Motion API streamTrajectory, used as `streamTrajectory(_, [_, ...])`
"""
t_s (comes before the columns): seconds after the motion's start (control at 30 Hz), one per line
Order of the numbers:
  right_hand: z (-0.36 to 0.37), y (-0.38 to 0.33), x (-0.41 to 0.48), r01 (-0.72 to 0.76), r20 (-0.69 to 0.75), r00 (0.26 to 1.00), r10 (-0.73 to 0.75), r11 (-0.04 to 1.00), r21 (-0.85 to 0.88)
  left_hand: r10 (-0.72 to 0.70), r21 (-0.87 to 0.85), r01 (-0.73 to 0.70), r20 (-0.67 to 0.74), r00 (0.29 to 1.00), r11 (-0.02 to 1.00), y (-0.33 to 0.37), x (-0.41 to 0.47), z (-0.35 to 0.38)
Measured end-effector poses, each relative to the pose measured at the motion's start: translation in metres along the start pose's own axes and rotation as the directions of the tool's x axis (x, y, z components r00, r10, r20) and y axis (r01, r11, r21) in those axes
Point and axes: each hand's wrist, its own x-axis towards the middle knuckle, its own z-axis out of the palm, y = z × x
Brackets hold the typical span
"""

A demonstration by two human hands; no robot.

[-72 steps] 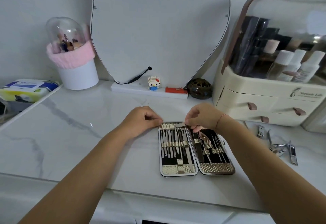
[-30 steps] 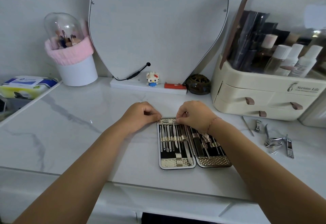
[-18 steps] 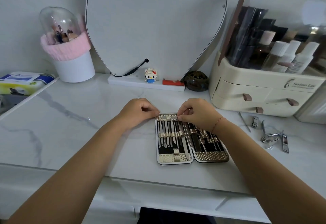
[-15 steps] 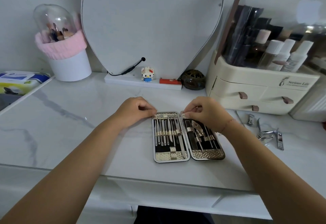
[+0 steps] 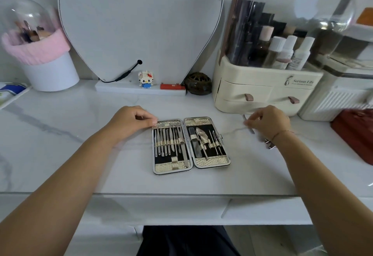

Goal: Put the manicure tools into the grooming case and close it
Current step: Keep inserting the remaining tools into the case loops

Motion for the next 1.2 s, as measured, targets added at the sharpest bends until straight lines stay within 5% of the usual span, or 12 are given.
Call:
streamTrajectory(0.83, [0.003,0.021,-0.003,-0.054,-0.038,0.998,0.049,0.984,-0.169,-0.013,-0.019,0.013,0.009,1.0,1.0,-0.002,0.001,-0.001])
streamTrajectory(1.2, [0.013,-0.002,-0.023,0.125,-0.02,0.991,-0.132,0.969,-0.212,-0.03,-0.023,0.03,0.008,1.0,0.999,-0.002,-0.002,0.002])
